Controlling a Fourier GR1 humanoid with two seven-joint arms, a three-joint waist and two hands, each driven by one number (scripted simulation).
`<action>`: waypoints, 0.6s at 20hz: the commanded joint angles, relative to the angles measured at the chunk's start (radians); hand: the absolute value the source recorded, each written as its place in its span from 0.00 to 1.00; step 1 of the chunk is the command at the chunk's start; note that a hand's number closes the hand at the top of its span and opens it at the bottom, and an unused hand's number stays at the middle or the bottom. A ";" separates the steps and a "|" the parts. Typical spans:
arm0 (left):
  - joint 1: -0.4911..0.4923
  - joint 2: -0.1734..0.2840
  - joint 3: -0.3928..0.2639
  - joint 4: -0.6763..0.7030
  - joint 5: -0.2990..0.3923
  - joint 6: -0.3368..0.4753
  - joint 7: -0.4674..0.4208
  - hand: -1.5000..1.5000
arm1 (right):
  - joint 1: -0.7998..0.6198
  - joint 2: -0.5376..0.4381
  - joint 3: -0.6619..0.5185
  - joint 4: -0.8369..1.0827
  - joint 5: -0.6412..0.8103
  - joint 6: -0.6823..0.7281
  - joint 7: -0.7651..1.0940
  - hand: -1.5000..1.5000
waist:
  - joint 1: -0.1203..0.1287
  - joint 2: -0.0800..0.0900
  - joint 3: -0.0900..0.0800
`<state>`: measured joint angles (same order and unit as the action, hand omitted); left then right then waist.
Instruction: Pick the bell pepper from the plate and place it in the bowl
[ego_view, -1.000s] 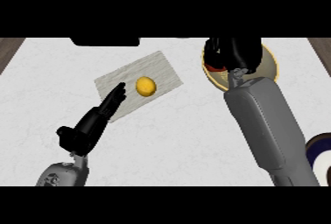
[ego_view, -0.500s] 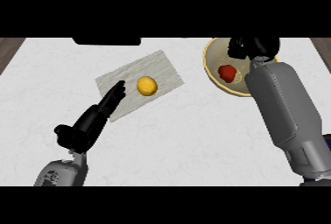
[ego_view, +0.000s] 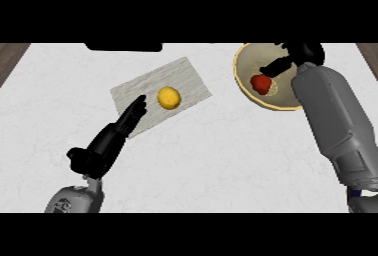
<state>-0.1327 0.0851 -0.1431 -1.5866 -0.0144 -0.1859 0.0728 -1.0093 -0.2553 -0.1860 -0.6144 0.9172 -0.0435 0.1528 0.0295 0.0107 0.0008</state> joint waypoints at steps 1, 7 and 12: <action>0.002 0.000 -0.001 -0.034 -0.007 0.003 0.025 0.50 | -0.033 -0.009 -0.047 0.057 -0.037 -0.082 -0.083 0.00 | -0.005 -0.004 0.000; -0.026 -0.016 -0.002 -0.012 -0.009 0.010 0.037 0.50 | -0.049 -0.029 -0.189 0.049 -0.152 -0.228 -0.106 0.00 | -0.012 -0.003 0.000; -0.007 -0.059 -0.034 -0.010 -0.052 0.059 0.035 0.50 | -0.042 -0.131 -0.304 0.068 -0.268 -0.180 -0.114 0.00 | -0.019 -0.006 0.000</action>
<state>-0.1388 0.0650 -0.1474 -1.5950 -0.0319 -0.1675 0.0929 -1.0579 -0.3359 -0.4142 -0.5564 0.7261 -0.2326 0.0491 0.0171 0.0068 0.0007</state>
